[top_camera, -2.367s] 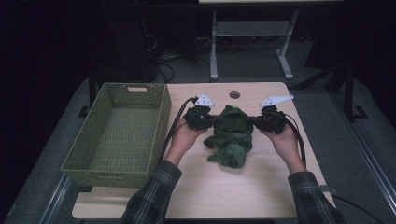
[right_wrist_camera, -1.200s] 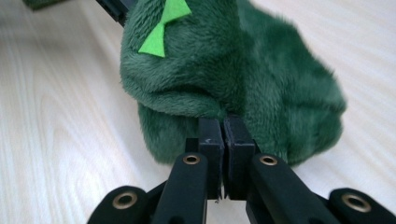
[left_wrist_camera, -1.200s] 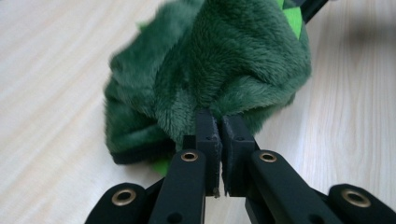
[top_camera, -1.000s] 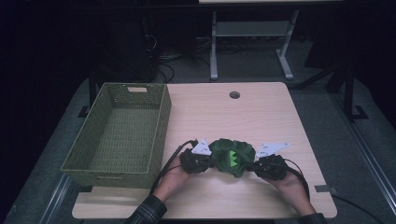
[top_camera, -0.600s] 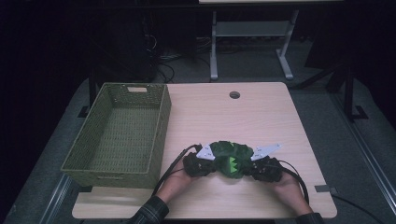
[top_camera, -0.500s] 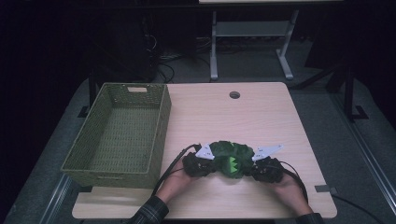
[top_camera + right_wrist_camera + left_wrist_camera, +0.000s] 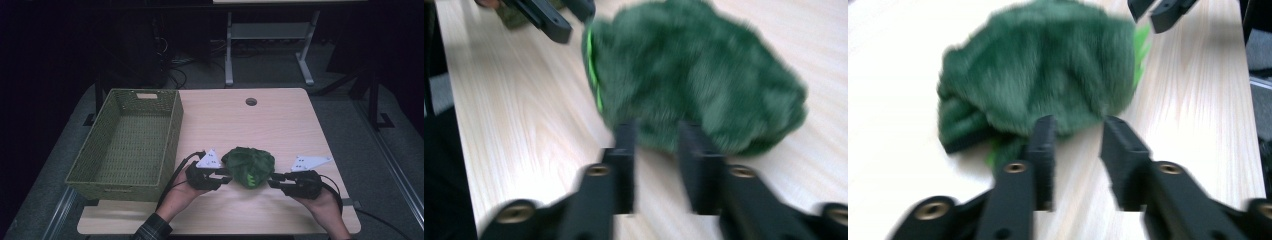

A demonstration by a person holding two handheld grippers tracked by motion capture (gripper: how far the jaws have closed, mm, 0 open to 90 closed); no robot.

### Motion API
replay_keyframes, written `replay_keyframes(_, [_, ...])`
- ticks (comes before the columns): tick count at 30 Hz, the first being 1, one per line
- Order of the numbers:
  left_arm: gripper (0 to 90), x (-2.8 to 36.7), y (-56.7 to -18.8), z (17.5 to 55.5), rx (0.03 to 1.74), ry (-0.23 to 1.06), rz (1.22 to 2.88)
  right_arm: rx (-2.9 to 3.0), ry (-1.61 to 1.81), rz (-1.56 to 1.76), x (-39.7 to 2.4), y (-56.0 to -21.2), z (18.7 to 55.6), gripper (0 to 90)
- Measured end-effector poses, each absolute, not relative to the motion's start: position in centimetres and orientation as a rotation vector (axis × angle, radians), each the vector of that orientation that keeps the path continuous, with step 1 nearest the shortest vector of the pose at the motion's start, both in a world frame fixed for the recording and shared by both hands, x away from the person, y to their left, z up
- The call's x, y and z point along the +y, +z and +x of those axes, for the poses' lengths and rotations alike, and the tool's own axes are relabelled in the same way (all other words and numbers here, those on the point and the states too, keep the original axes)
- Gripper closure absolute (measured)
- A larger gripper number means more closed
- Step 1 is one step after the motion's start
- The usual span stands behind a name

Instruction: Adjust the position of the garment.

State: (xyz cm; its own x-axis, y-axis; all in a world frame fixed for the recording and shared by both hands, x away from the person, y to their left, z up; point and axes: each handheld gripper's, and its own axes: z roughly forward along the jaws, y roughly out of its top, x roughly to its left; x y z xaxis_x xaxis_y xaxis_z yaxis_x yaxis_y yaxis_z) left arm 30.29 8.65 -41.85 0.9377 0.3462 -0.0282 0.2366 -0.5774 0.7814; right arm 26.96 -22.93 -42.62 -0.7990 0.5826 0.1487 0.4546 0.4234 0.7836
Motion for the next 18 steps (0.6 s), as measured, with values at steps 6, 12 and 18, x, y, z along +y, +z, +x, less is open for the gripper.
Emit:
replay_keyframes(6, [86.5,6.1,-42.6,31.6,0.419,0.183,2.250,2.530,1.260,0.931,-21.4,-42.9,29.3,89.8])
replay_keyframes(12, [89.6,5.2,-45.6,33.1,0.488,0.163,2.346,2.653,1.095,0.956,-19.7,-45.3,30.3,89.9])
replay_keyframes(18, [88.6,5.9,-45.7,33.3,0.505,0.167,2.355,2.652,1.114,0.944,-19.9,-45.3,29.9,89.8])
